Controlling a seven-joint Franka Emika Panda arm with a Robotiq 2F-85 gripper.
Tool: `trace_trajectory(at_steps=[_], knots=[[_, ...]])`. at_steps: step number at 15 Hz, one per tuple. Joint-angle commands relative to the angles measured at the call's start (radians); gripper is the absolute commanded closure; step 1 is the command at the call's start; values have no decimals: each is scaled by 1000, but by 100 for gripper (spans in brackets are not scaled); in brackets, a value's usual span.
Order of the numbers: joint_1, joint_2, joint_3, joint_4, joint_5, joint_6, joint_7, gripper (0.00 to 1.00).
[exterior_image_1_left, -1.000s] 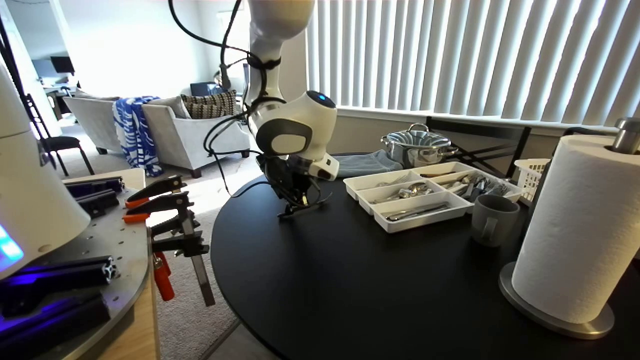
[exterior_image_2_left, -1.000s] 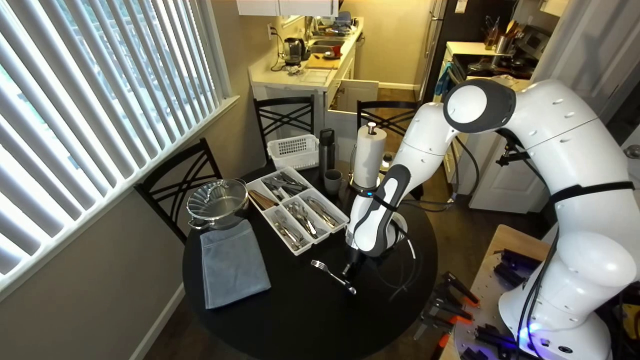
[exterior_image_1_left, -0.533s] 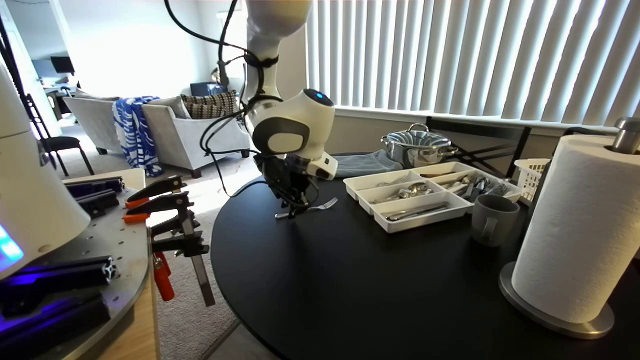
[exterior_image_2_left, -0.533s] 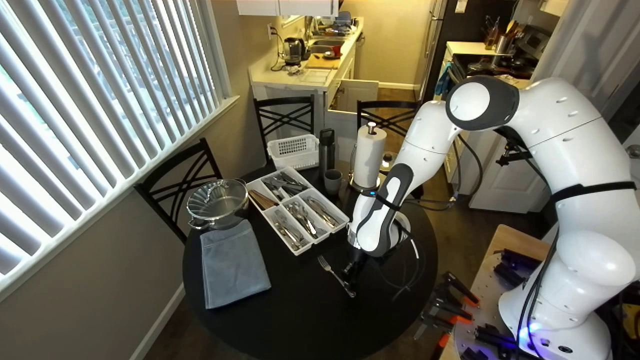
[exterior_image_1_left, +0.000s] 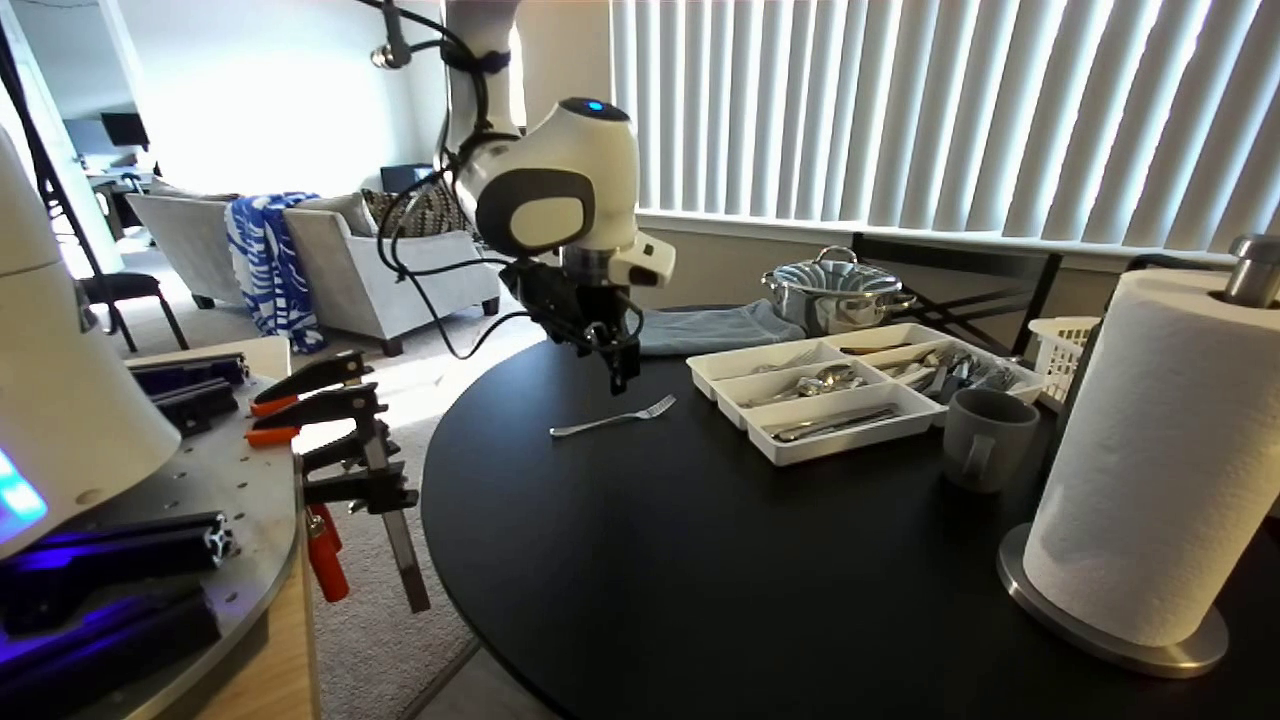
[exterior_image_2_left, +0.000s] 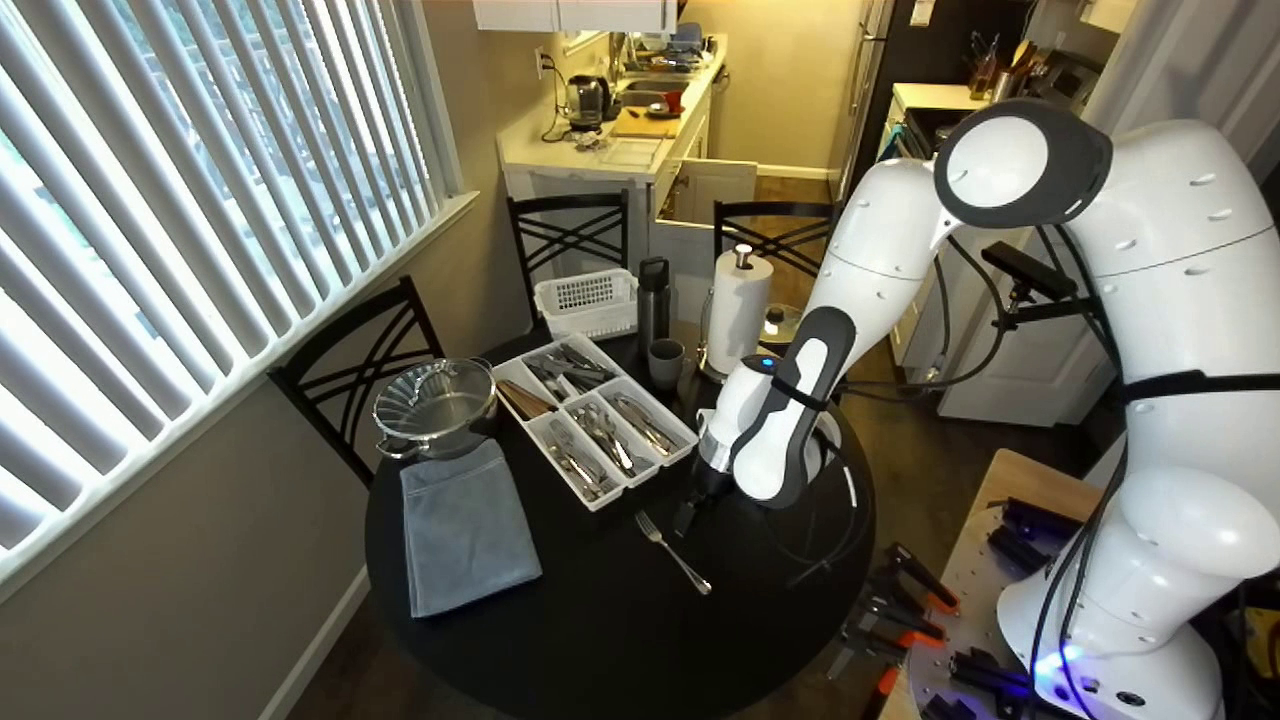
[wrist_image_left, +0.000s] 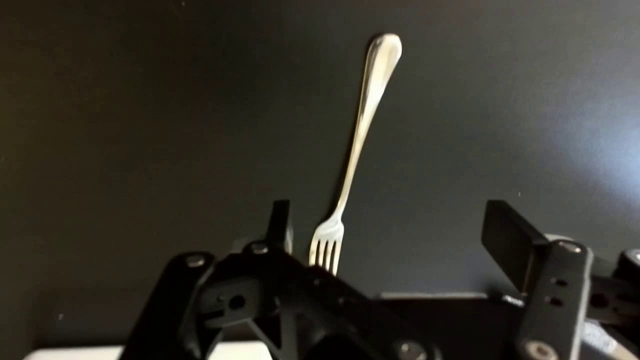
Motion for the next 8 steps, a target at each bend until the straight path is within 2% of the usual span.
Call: trace_trajectory(at_steps=[1,3,5,8], knots=[[178,-143,-132,-38,51,82,102,0],[313,-165,-260,4,87,89,141,0],[467,-145,-422,73,134,48,166,0],[588,-81,-547,169,158,25,192,0]])
